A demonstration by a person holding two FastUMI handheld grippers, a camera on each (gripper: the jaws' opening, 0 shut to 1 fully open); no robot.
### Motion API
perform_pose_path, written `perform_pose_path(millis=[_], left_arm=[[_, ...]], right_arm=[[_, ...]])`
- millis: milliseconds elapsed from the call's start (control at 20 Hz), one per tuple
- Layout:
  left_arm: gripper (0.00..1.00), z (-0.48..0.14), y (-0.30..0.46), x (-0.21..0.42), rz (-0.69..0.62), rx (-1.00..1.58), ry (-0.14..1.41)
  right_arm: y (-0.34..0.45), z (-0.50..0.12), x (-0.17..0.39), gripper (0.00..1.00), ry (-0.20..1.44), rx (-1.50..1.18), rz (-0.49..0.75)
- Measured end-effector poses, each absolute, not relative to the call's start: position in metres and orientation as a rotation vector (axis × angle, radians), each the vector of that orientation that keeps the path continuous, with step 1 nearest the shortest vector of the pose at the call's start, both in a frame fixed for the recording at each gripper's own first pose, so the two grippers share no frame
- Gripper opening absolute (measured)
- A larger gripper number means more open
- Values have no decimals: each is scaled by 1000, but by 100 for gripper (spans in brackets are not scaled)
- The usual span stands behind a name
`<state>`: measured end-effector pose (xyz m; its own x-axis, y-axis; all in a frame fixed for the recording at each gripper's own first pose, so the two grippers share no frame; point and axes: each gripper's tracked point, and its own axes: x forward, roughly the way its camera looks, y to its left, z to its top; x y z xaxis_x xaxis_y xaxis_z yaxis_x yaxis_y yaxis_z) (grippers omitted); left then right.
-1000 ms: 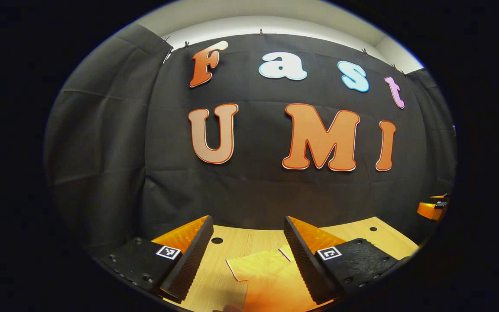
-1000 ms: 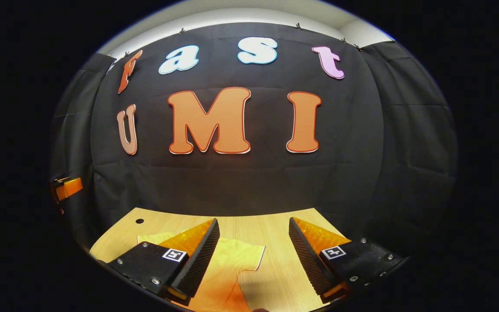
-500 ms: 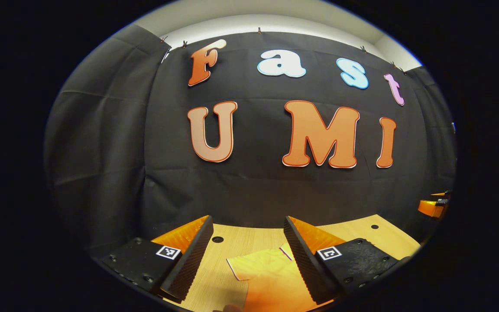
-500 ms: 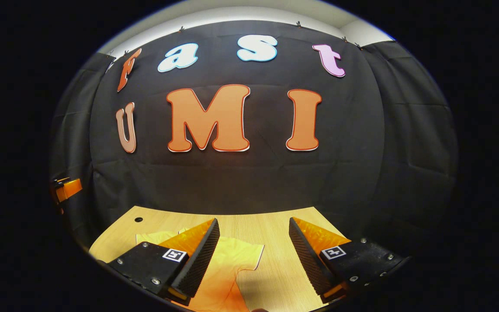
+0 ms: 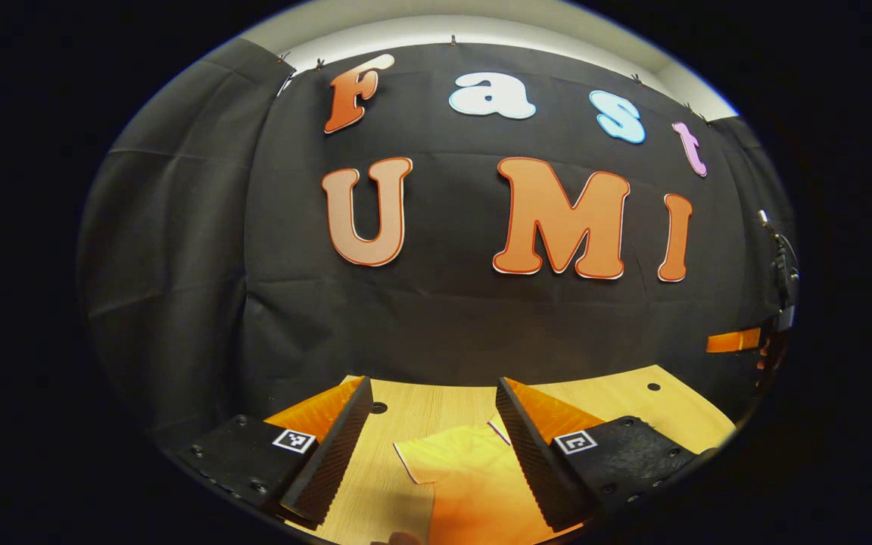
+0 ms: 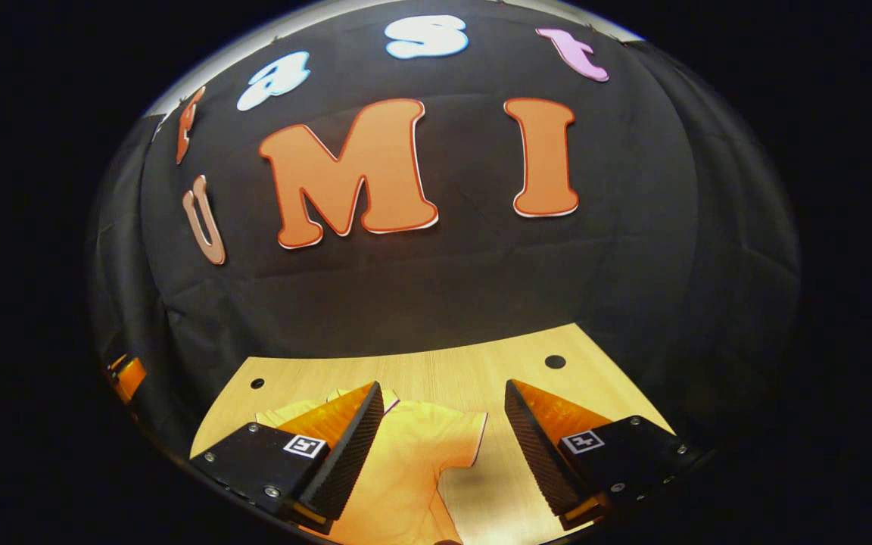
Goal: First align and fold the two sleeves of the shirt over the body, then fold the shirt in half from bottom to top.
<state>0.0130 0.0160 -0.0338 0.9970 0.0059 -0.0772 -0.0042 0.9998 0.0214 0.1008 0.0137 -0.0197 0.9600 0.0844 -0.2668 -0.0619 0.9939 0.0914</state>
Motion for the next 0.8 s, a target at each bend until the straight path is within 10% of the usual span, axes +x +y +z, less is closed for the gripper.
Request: perform_pose_path(millis=[800], left_arm=[[98, -94, 85, 24, 112, 50, 230]], right_arm=[[1, -268, 217, 99, 1091, 118, -70]])
